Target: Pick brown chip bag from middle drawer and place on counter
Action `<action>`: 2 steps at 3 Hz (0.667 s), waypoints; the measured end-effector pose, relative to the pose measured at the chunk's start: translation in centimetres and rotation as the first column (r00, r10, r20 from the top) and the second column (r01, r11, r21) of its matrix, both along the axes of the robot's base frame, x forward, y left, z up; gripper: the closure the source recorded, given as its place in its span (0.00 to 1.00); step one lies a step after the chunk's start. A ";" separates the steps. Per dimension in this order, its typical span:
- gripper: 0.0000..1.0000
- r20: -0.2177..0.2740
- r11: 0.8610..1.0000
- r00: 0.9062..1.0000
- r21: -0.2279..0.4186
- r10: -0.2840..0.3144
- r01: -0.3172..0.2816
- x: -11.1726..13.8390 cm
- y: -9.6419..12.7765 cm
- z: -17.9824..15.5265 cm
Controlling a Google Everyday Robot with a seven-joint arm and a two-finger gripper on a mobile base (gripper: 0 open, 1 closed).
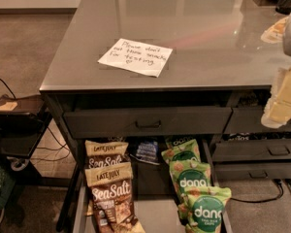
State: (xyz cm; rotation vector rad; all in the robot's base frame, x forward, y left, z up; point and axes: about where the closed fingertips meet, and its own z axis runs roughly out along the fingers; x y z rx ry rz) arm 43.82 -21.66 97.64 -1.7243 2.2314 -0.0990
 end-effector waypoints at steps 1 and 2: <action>0.00 0.000 1.000 1.000 0.000 0.000 0.000 0.0 0.0 0.0; 0.00 0.005 1.000 1.000 0.017 0.002 -0.003 -0.1 0.2 -0.1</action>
Offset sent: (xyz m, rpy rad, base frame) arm -0.0018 0.0021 -0.0091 0.0383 0.0117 0.0069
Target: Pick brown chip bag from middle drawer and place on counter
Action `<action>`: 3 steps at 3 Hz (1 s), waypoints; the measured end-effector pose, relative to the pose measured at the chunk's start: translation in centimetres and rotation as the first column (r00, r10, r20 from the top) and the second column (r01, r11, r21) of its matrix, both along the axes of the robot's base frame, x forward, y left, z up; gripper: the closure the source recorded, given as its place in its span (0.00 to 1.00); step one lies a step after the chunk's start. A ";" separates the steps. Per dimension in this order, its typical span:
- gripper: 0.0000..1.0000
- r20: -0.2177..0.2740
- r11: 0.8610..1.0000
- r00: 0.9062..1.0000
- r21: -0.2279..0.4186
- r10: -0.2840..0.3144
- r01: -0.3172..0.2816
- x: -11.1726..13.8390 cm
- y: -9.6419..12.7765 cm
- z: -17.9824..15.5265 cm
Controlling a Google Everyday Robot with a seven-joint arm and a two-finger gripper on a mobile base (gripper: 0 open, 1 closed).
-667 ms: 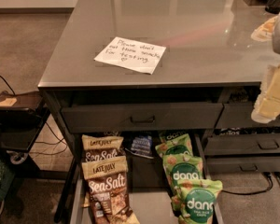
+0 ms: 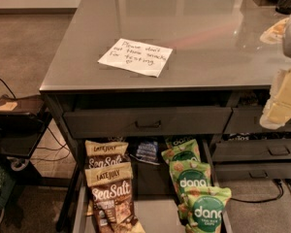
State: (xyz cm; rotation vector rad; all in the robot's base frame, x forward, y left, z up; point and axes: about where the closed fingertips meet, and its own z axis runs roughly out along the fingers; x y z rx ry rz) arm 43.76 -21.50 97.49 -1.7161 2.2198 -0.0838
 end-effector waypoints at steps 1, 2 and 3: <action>0.00 0.003 0.997 1.000 0.077 0.009 -0.010 -0.9 1.2 -2.2; 0.00 -0.005 0.982 1.000 0.190 0.010 -0.009 -1.4 3.5 -6.0; 0.00 -0.024 0.958 1.000 0.287 0.015 -0.007 -1.4 6.4 -10.1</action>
Offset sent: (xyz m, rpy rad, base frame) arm -0.0174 0.0624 -0.1103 0.3387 0.0246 0.0101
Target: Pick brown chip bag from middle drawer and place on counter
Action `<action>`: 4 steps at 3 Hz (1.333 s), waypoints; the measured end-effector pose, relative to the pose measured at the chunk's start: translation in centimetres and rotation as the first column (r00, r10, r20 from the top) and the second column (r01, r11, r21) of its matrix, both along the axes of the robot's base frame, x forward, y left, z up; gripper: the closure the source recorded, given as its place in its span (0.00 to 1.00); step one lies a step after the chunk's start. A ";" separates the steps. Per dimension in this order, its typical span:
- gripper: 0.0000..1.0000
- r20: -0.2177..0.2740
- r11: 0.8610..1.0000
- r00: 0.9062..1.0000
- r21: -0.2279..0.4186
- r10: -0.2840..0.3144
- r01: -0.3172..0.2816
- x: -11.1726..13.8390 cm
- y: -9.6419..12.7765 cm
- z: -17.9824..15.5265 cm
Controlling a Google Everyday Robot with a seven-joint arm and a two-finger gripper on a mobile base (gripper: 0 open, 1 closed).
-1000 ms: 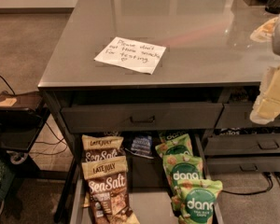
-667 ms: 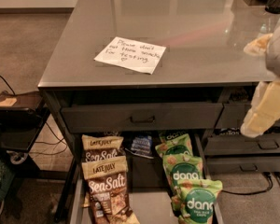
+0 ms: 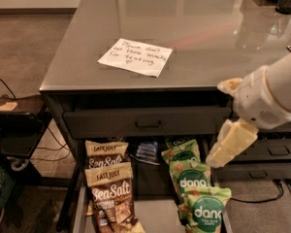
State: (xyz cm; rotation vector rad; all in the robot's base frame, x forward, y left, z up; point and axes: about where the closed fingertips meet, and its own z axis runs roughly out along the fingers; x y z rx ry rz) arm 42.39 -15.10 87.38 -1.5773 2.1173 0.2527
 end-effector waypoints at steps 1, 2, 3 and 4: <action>0.00 -0.011 0.998 1.000 0.061 0.002 -0.001 -0.1 3.2 -4.0; 0.00 -0.042 0.995 0.999 0.104 0.009 -0.004 -0.2 6.3 -8.8; 0.00 -0.042 0.995 0.999 0.104 0.009 -0.005 -0.2 6.3 -8.8; 0.00 -0.051 0.993 0.998 0.114 0.033 -0.027 0.1 5.9 -11.8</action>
Offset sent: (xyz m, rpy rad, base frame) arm -0.0043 0.0998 -0.1524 0.1704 0.1105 0.0184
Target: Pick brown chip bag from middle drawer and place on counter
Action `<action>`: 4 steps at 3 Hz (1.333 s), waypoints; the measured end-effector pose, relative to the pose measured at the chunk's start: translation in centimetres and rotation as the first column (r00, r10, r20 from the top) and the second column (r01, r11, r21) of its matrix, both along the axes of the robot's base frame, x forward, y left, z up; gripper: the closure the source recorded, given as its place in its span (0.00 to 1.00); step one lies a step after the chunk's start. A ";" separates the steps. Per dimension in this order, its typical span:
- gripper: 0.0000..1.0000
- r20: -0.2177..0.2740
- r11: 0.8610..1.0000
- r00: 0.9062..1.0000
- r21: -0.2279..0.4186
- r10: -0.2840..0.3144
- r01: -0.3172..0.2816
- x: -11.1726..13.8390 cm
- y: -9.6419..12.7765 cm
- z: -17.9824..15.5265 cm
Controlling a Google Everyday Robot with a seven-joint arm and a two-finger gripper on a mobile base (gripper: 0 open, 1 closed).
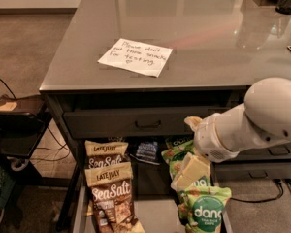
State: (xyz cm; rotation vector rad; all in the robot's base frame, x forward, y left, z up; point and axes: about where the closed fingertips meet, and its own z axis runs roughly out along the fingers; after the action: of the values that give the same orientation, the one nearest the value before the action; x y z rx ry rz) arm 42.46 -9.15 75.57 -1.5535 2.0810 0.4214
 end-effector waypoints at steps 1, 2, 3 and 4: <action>0.00 0.004 0.998 0.999 0.052 0.043 -0.043 0.5 1.7 -5.2; 0.00 0.032 0.991 0.996 0.096 0.089 -0.091 1.7 4.6 -10.0; 0.00 0.051 0.980 0.989 0.137 0.140 -0.146 3.3 8.4 -15.2; 0.00 0.022 0.973 0.984 0.152 0.175 -0.176 4.1 11.6 -20.3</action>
Offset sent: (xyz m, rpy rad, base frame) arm 0.0356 0.0833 -0.1653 0.1631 -0.0652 0.1434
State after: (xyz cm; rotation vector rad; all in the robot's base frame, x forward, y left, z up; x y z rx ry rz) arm 46.61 2.49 55.24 -1.6487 1.8639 0.6225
